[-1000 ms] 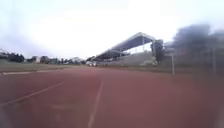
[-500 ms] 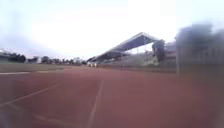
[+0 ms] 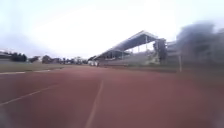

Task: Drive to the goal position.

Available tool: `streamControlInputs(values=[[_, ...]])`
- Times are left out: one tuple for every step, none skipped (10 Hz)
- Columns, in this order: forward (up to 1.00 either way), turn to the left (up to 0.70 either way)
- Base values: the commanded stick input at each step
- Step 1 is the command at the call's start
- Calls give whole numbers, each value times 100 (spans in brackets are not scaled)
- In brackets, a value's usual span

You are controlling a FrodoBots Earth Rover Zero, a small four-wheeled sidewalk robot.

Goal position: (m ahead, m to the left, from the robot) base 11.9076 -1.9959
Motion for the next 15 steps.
streamControlInputs(values=[[70, 0], [70, 0], [70, 0], [70, 0], [70, 0], [70, 0], [70, 0], [70, 0], [70, 0], [69, 0], [69, 0], [68, 0], [68, 0], [68, 0], [67, 0]])
